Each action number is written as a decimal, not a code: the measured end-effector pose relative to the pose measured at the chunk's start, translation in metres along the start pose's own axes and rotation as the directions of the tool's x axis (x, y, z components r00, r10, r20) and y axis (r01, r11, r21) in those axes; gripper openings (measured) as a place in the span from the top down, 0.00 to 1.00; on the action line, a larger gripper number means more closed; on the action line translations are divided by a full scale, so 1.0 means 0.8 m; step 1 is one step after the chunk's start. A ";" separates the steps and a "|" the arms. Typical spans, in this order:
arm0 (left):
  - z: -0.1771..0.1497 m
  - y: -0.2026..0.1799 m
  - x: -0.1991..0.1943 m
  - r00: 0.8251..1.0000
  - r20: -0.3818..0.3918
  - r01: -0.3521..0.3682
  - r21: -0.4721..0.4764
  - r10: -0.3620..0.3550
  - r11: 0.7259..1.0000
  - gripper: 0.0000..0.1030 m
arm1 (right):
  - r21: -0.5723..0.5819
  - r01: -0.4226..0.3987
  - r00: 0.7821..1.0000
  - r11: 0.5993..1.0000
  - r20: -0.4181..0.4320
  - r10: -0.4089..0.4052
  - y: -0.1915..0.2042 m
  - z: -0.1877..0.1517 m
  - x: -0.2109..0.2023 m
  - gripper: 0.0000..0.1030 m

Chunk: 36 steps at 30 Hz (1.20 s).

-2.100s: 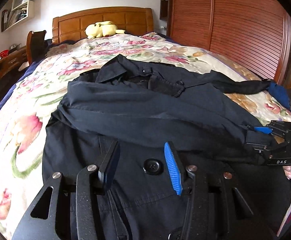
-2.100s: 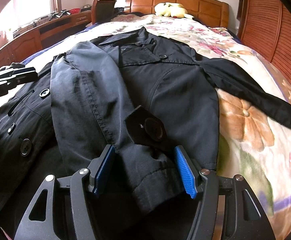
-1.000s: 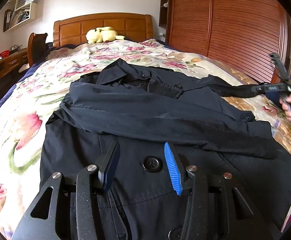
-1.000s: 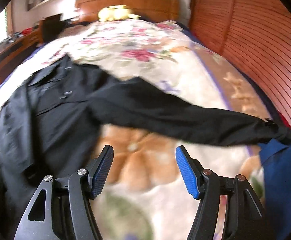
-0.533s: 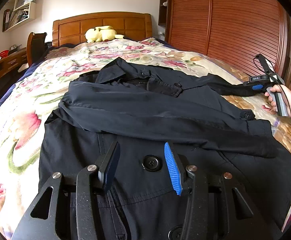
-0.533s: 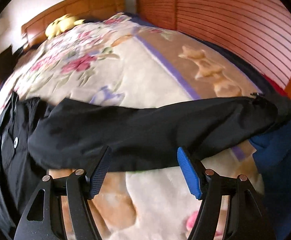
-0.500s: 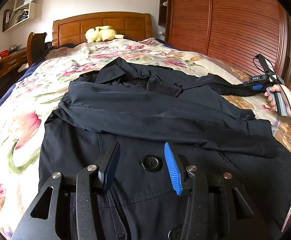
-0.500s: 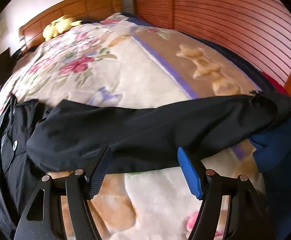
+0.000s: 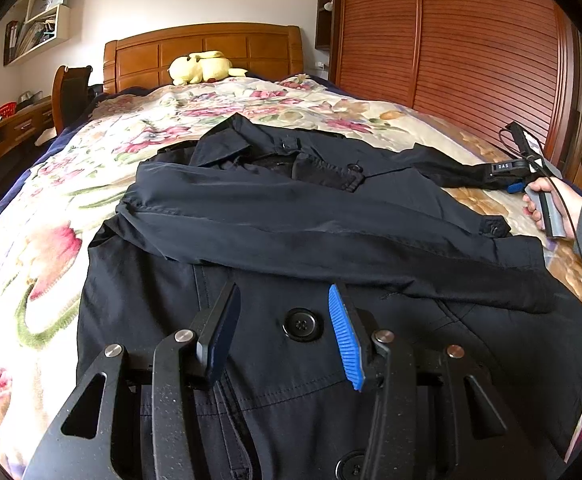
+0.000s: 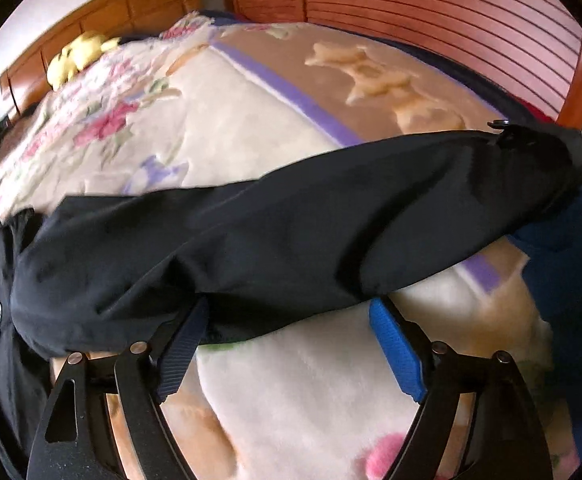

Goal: Fold large clothes
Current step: 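Reach the right tool to the other sleeve cuff and grasp it, then lift the sleeve with the right tool and lay it across the coat body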

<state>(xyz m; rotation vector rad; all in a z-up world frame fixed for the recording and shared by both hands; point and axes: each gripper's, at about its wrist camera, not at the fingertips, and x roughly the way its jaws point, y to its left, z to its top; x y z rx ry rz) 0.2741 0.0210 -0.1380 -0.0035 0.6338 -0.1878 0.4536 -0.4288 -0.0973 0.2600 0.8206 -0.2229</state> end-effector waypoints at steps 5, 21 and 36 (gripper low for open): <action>-0.001 -0.001 0.000 1.000 -0.003 -0.002 0.003 0.002 1.000 0.54 | -0.022 0.014 0.999 1.000 0.046 -0.013 0.003 0.004 0.008 0.27; -0.001 -0.002 0.000 1.000 -0.002 -0.003 0.009 0.003 1.000 0.54 | -0.344 -0.063 0.967 0.937 0.212 0.143 0.110 0.011 -0.095 0.96; 0.001 -0.003 -0.001 1.000 -0.007 0.003 0.008 -0.003 1.000 0.54 | -0.648 -0.306 0.875 0.697 0.098 0.475 0.264 -0.126 -0.243 0.96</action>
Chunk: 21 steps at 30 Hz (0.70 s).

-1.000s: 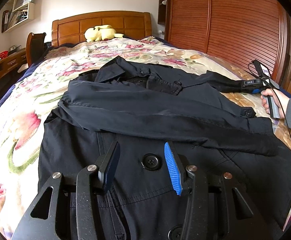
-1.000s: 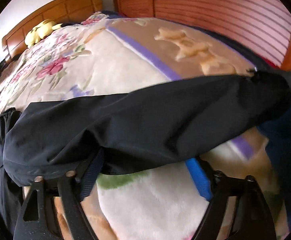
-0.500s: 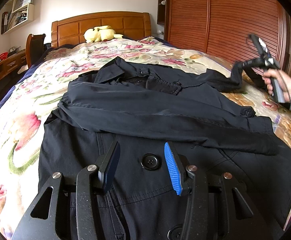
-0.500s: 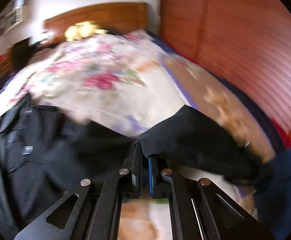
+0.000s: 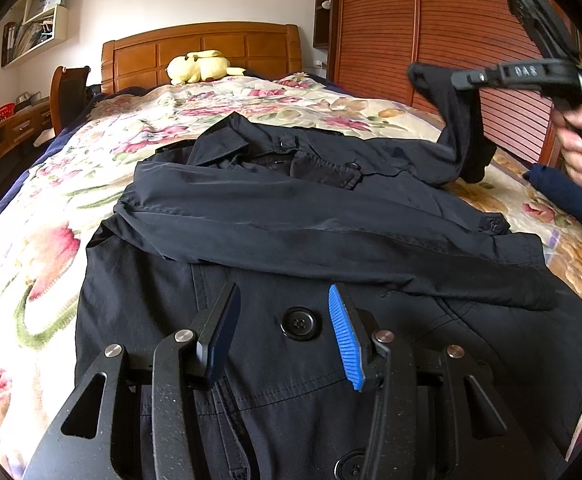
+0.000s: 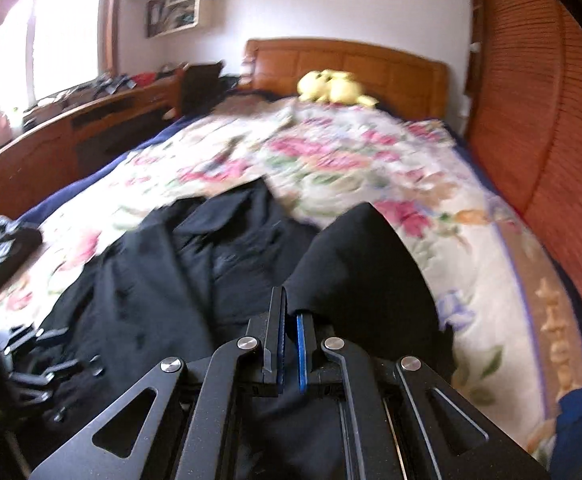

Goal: Fold large clothes
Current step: 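Lift the sleeve with the right tool and lay it across the coat body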

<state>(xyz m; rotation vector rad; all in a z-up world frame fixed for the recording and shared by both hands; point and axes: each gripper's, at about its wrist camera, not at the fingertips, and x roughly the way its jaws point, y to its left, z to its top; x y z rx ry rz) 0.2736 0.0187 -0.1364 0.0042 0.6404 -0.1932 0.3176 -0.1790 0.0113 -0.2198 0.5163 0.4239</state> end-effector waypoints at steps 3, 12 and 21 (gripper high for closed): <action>0.001 0.000 0.000 1.000 -0.001 0.000 0.001 0.000 1.000 0.54 | -0.009 -0.039 0.998 0.999 -0.047 0.039 0.016 -0.013 0.010 0.96; 0.001 0.000 0.001 1.000 -0.002 0.000 0.001 0.000 1.000 0.54 | -0.009 -0.074 0.982 0.997 -0.177 0.072 0.030 -0.014 0.035 0.93; 0.001 -0.001 0.001 1.000 -0.002 0.000 0.001 0.000 1.000 0.54 | -0.053 -0.046 0.992 0.998 -0.124 0.039 0.034 0.001 0.000 0.55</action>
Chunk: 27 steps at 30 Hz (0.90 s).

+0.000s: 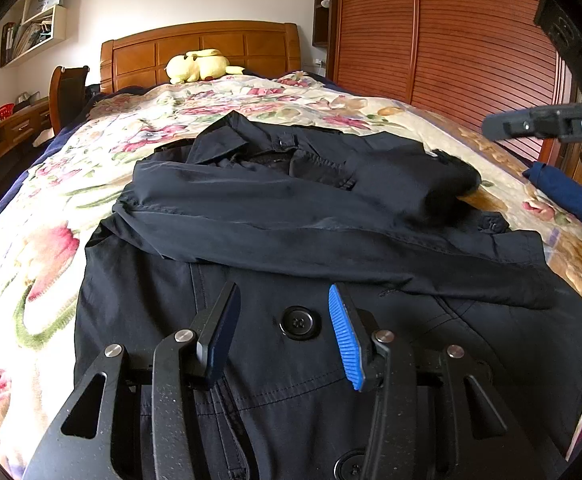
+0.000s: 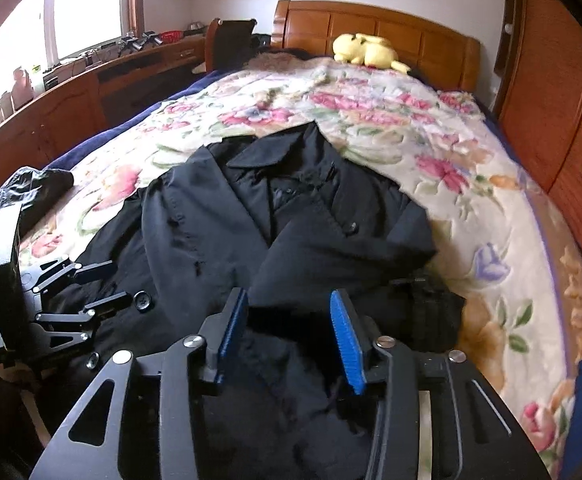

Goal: Fold large clothes
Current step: 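Lift the sleeve with the right tool and lay it across the coat body, then grasp the coat side panel under the folded sleeve with the right tool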

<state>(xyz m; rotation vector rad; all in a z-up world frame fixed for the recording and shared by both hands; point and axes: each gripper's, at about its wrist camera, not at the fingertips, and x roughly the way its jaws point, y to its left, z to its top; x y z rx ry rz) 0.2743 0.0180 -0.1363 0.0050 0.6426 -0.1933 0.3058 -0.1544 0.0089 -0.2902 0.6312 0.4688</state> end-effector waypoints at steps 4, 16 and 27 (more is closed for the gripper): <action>0.000 0.000 0.000 1.000 0.000 0.000 0.001 0.000 1.000 0.54 | 0.030 0.043 0.999 0.999 0.001 -0.043 -0.019 -0.006 0.012 0.48; 0.000 0.000 0.000 1.000 0.000 0.001 0.001 -0.001 1.000 0.54 | 0.221 0.183 0.980 0.958 -0.118 -0.160 -0.104 -0.020 0.112 0.37; -0.001 -0.001 0.002 1.000 -0.004 0.004 0.004 -0.004 1.000 0.54 | 0.365 0.153 0.978 0.918 -0.187 -0.088 -0.133 -0.030 0.173 0.27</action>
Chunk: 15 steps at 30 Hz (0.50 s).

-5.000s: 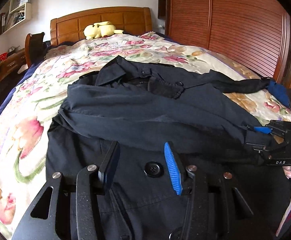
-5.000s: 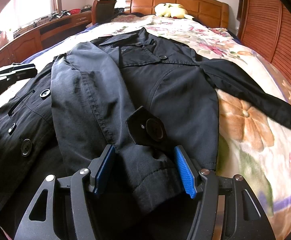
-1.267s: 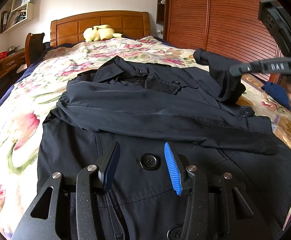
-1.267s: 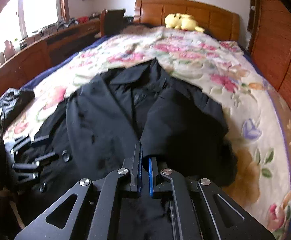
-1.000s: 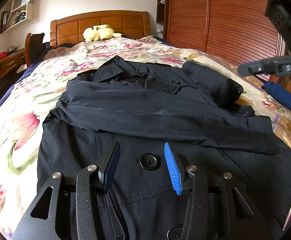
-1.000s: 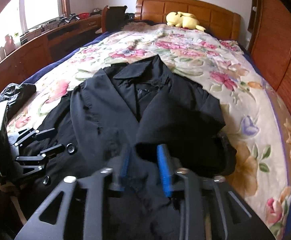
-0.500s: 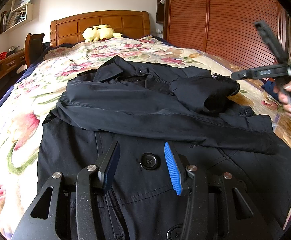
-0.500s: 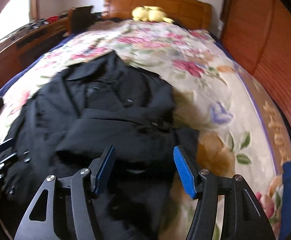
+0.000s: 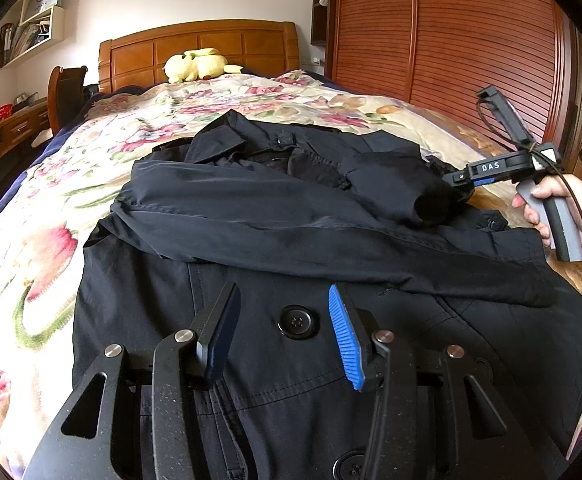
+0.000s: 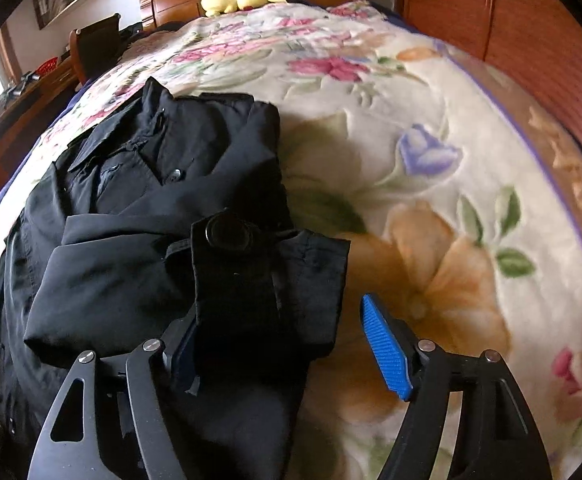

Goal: Fold large clothes
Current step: 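Grasp the coat side panel under the folded sleeve with the right tool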

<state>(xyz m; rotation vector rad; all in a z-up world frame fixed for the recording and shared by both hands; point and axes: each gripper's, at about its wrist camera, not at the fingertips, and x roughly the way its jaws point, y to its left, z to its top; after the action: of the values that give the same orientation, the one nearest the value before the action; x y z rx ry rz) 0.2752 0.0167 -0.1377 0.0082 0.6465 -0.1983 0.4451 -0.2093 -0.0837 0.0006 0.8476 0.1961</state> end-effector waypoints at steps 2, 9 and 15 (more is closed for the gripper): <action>0.000 0.000 0.000 1.000 0.000 0.000 0.000 0.000 1.000 0.54 | 0.017 -0.017 1.000 1.000 -0.010 0.017 0.001 0.001 0.006 0.27; 0.001 0.000 0.000 1.000 0.001 -0.001 0.000 0.001 1.000 0.54 | 0.053 -0.074 0.996 0.996 -0.045 0.077 -0.014 0.006 0.025 0.27; 0.001 0.002 -0.003 1.000 -0.001 0.011 -0.006 -0.011 1.000 0.54 | -0.052 -0.063 0.997 0.997 -0.036 0.062 -0.005 0.000 -0.005 0.83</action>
<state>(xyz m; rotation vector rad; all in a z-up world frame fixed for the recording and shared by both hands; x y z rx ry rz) 0.2742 0.0190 -0.1358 -0.0011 0.6483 -0.2065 0.4431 -0.2137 -0.0807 -0.0259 0.8774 0.2780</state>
